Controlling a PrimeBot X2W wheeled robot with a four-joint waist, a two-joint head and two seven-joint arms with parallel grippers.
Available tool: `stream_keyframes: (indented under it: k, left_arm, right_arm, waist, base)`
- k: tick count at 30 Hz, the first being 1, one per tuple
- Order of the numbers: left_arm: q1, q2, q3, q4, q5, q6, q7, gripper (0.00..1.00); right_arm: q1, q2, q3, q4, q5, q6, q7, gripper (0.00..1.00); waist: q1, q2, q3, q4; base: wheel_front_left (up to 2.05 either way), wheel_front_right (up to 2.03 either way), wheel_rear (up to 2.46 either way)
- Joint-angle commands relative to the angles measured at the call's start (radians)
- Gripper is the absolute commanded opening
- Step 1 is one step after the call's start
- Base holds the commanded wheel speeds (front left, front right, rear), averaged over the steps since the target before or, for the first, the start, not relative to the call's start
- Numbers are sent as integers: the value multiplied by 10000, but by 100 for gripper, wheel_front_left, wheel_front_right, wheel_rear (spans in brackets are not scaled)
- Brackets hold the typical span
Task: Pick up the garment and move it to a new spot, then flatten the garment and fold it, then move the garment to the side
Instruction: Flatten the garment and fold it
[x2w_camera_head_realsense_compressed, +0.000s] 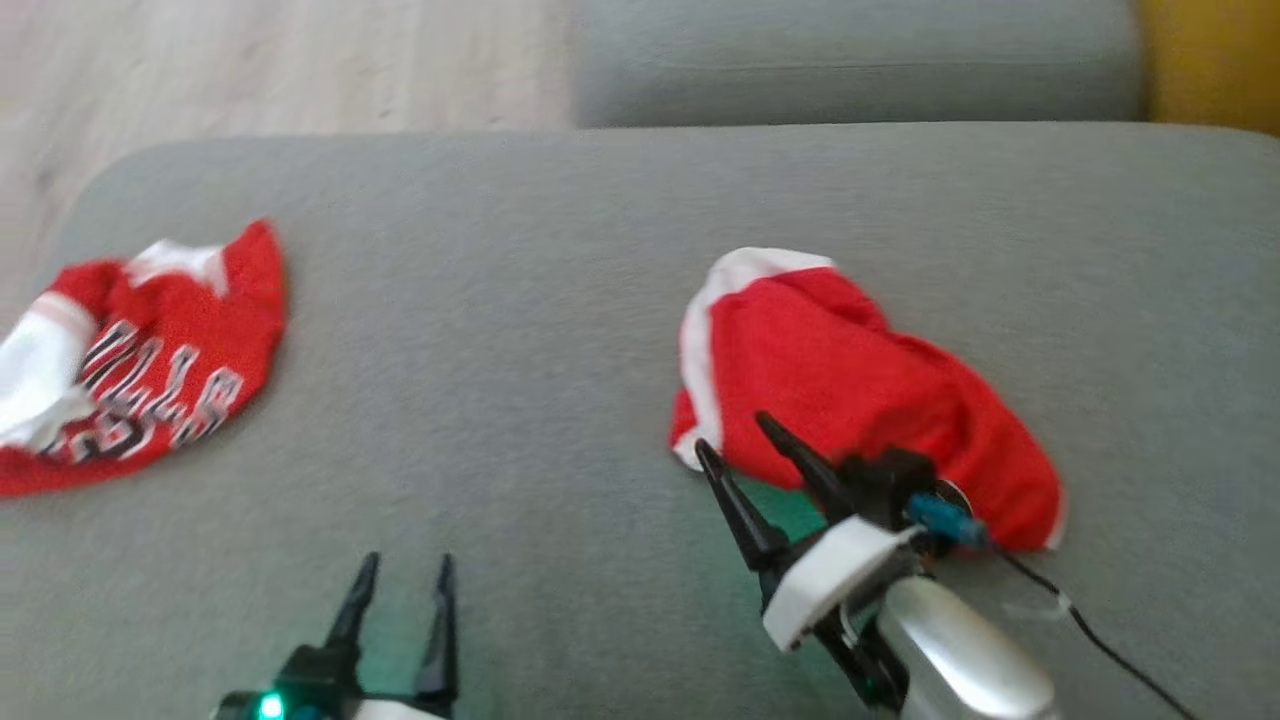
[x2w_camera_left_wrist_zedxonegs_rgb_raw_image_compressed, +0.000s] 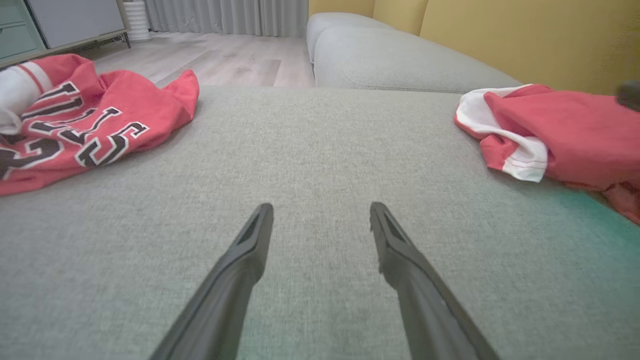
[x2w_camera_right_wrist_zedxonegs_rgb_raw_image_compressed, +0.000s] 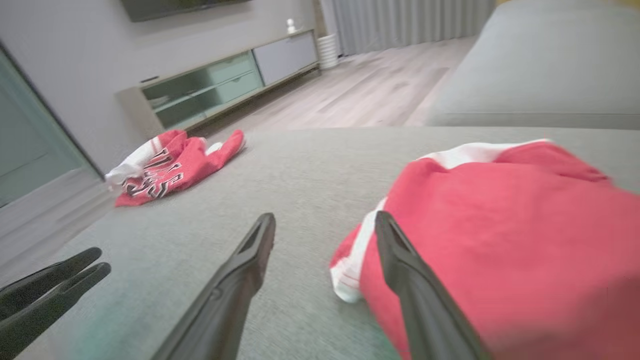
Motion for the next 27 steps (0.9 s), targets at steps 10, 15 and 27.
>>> stream_keyframes:
  k: [10,15,27]
  left_arm:
    - [-717,-4,-404,-97,-284,63,-53,100]
    - [-764,-4,-423,-108,-310,87,-53,100]
    - [-722,-4,-696,-284,-462,98,-53,100]
  right_arm:
    - [-1008,91,510,2267,1416,-7,-137,100]
    - [-1052,91,-96,2626,1276,-7,-137,100]
    - [170,91,-1685,97,-212,-7,-137,100]
  waist:
    - [0,0,756,1639]
    - [0,0,816,1642]
    - [0,0,540,1417]
  base:
    - [0,0,0]
    - [0,0,0]
    - [0,0,0]
